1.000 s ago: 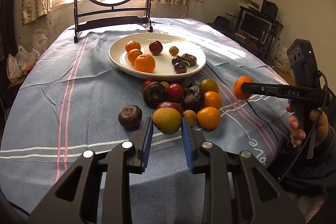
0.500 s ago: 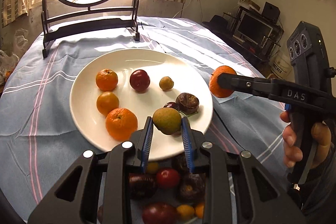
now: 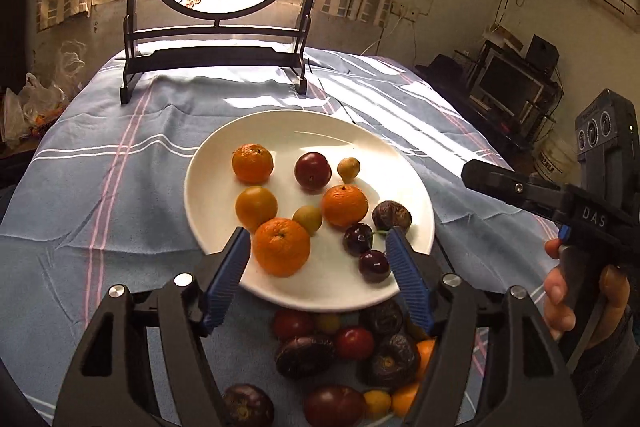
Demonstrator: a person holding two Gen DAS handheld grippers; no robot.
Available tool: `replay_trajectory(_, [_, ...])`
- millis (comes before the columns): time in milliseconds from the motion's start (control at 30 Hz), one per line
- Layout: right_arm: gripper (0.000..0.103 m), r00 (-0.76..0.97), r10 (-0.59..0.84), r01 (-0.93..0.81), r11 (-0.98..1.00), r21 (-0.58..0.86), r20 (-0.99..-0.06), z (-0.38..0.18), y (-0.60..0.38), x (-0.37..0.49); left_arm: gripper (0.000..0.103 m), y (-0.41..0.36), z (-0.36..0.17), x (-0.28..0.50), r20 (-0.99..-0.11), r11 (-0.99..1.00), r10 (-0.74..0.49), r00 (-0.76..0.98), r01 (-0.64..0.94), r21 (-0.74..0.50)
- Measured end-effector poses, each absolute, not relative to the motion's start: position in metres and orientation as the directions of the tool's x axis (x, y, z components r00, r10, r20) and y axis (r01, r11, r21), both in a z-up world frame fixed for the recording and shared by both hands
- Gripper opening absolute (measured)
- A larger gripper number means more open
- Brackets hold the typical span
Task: Organize fruits
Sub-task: 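Place the yellow-green fruit on the plate with the left tool while the right tool places the orange, then grasp a dark brown fruit with the left tool while the right tool grasps an orange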
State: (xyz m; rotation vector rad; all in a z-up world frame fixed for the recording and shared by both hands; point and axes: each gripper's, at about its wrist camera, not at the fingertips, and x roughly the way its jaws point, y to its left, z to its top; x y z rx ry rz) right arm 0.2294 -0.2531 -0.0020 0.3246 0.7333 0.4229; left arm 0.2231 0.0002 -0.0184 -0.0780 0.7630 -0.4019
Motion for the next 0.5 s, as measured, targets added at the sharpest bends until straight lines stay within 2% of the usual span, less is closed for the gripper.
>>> replay_trajectory(167, [0.069, 0.659, 0.454, -0.277, 0.888, 0.367, -0.600, -0.010, -0.251, 0.173, 0.068, 0.023, -0.038, 0.172, -0.698, 0.932, -0.317, 0.643, 0.347, -0.104])
replay_trajectory(433, [0.069, 0.622, 0.447, -0.252, 0.891, 0.377, -0.642, -0.042, -0.254, 0.116, 0.067, 0.046, -0.073, 0.149, -0.762, 0.942, -0.262, 0.592, 0.328, -0.068])
replay_trajectory(500, [0.069, 0.621, 0.439, -0.252, 0.896, 0.365, -0.649, -0.043, -0.253, 0.109, 0.062, 0.043, -0.077, 0.152, -0.771, 0.941, -0.249, 0.586, 0.334, -0.050])
